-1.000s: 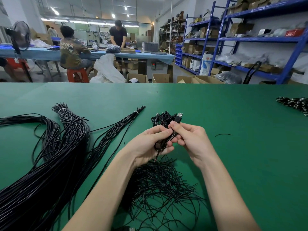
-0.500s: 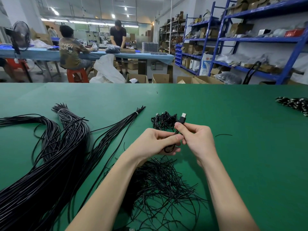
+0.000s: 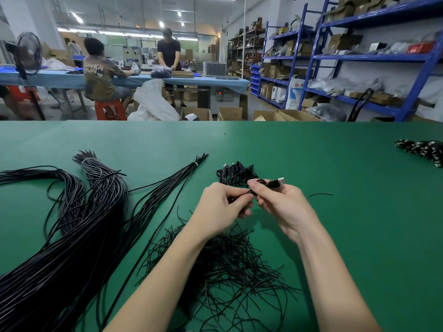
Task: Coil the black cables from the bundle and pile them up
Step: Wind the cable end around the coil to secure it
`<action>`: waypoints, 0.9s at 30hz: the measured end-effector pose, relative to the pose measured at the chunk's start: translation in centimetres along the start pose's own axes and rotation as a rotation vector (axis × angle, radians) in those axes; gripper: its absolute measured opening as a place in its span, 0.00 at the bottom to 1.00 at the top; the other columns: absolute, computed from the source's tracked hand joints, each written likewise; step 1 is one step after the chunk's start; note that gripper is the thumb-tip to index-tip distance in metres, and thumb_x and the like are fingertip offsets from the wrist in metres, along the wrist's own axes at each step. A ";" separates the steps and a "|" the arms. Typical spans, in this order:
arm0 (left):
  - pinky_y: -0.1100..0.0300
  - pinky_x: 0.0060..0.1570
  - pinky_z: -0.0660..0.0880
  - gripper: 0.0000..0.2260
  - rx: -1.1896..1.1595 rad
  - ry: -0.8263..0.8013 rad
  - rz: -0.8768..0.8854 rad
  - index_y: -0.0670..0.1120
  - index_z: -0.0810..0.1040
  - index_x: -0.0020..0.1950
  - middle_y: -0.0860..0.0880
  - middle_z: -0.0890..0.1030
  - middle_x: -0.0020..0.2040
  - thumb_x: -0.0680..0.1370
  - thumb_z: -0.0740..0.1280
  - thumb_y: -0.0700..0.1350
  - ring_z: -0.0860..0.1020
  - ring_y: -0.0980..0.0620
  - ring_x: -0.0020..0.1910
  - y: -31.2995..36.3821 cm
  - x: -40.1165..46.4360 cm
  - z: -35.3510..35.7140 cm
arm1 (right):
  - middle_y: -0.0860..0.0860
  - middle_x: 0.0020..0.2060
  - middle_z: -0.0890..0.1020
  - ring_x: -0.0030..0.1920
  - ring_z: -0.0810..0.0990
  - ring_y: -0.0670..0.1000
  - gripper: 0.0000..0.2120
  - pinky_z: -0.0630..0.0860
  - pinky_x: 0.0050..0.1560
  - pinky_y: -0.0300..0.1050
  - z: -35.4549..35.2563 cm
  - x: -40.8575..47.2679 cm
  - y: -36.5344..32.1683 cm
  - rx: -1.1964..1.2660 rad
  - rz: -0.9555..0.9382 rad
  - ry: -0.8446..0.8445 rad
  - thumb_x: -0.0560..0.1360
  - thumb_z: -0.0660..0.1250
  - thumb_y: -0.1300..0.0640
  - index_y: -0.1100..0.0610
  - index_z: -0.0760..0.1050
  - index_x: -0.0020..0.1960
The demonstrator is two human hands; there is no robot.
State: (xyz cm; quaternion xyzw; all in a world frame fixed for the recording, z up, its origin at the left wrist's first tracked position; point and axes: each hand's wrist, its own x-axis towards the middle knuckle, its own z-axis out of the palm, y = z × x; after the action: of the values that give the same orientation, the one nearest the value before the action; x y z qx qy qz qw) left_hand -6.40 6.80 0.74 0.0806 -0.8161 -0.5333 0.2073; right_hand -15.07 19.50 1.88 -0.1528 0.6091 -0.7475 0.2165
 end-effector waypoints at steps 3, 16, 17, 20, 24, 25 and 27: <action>0.63 0.41 0.78 0.08 -0.063 -0.061 -0.047 0.45 0.87 0.48 0.50 0.85 0.37 0.81 0.68 0.42 0.80 0.57 0.33 0.3 -0.1 0.1 | 0.48 0.32 0.84 0.28 0.76 0.42 0.04 0.76 0.33 0.32 -0.5 0.0 0.0 -0.035 -0.023 0.026 0.72 0.77 0.63 0.61 0.84 0.46; 0.65 0.35 0.81 0.03 -0.938 -0.226 -0.642 0.41 0.87 0.37 0.45 0.85 0.38 0.67 0.75 0.40 0.83 0.55 0.33 1.0 0.2 -0.7 | 0.51 0.38 0.85 0.31 0.78 0.42 0.16 0.79 0.36 0.31 -0.8 -0.2 -0.1 0.197 0.058 -0.098 0.64 0.78 0.60 0.64 0.84 0.50; 0.66 0.35 0.80 0.03 -0.932 -0.220 -0.626 0.41 0.87 0.37 0.45 0.85 0.38 0.67 0.75 0.40 0.83 0.55 0.33 1.0 0.2 -0.6 | 0.51 0.38 0.85 0.30 0.78 0.42 0.17 0.79 0.35 0.31 -0.8 -0.1 -0.2 0.229 0.082 -0.086 0.64 0.78 0.61 0.64 0.84 0.51; 0.66 0.36 0.80 0.03 -0.831 -0.169 -0.543 0.42 0.88 0.39 0.44 0.85 0.38 0.67 0.76 0.39 0.83 0.55 0.33 0.9 0.1 -0.3 | 0.51 0.38 0.86 0.29 0.79 0.42 0.16 0.79 0.35 0.30 -0.5 -0.1 -0.1 0.255 0.108 -0.038 0.63 0.78 0.61 0.63 0.84 0.50; 0.65 0.36 0.80 0.02 -0.803 -0.001 -0.514 0.39 0.88 0.41 0.42 0.85 0.40 0.70 0.76 0.36 0.83 0.53 0.34 0.1 0.4 -0.2 | 0.53 0.44 0.87 0.39 0.86 0.45 0.16 0.81 0.40 0.33 -0.2 0.0 0.4 0.214 0.056 0.004 0.70 0.77 0.64 0.65 0.81 0.56; 0.65 0.36 0.80 0.01 -0.827 0.037 -0.518 0.39 0.88 0.40 0.42 0.85 0.39 0.69 0.77 0.36 0.84 0.52 0.34 -0.2 0.5 -0.4 | 0.54 0.45 0.88 0.41 0.87 0.46 0.17 0.82 0.43 0.35 -0.3 -0.1 0.4 0.150 0.055 -0.011 0.71 0.77 0.63 0.64 0.80 0.58; 0.65 0.35 0.81 0.04 -0.880 0.104 -0.515 0.39 0.87 0.38 0.42 0.85 0.39 0.65 0.77 0.38 0.83 0.53 0.33 -0.6 0.6 -1.0 | 0.51 0.43 0.88 0.40 0.86 0.44 0.17 0.83 0.46 0.41 -0.9 -0.3 0.2 -0.265 0.056 -0.078 0.70 0.79 0.53 0.58 0.82 0.56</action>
State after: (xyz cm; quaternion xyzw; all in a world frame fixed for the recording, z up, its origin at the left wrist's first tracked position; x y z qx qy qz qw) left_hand -6.59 5.46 0.68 0.2104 -0.4567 -0.8555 0.1239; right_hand -15.24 20.42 1.47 -0.1921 0.6975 -0.6478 0.2387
